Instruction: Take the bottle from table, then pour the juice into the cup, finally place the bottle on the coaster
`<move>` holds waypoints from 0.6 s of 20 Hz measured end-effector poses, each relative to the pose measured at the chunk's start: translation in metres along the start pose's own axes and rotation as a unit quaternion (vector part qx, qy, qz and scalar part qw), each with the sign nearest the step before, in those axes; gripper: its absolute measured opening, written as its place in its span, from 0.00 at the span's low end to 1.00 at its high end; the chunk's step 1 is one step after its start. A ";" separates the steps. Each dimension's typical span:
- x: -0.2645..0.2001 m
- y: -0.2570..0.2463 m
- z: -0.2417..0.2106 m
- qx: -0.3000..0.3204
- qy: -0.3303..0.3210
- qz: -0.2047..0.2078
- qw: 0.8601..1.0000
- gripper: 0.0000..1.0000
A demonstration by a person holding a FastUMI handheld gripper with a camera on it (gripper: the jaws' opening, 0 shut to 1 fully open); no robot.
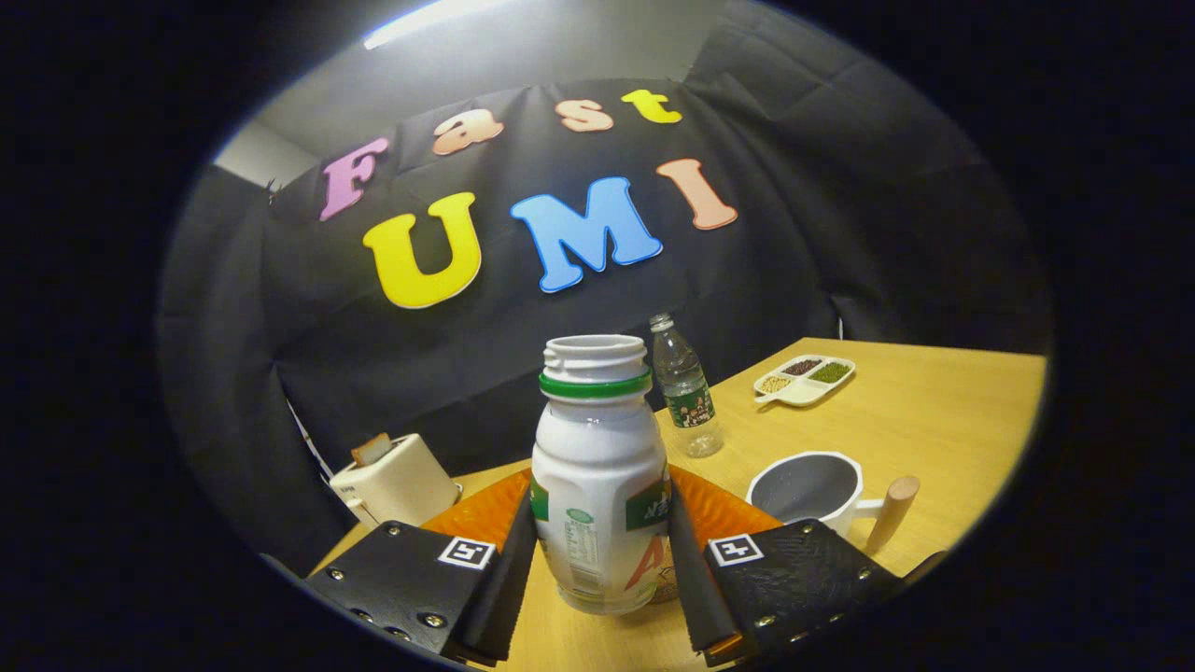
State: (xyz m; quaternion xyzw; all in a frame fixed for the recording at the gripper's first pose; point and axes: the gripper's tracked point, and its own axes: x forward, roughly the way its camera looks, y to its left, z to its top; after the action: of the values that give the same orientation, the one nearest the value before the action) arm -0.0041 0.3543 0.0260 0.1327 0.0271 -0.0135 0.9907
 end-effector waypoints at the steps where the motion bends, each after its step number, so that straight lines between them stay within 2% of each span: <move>1: -0.001 0.000 0.002 -0.033 0.000 -0.004 0.999 0.68; 6: 0.007 0.011 0.000 -0.133 0.000 -0.001 0.991 0.68; 12: 0.023 0.005 -0.006 -0.136 -0.009 0.014 0.991 0.68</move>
State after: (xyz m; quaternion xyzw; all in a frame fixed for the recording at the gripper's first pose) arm 0.0185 0.3605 0.0207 -0.0031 0.0184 0.0030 0.9998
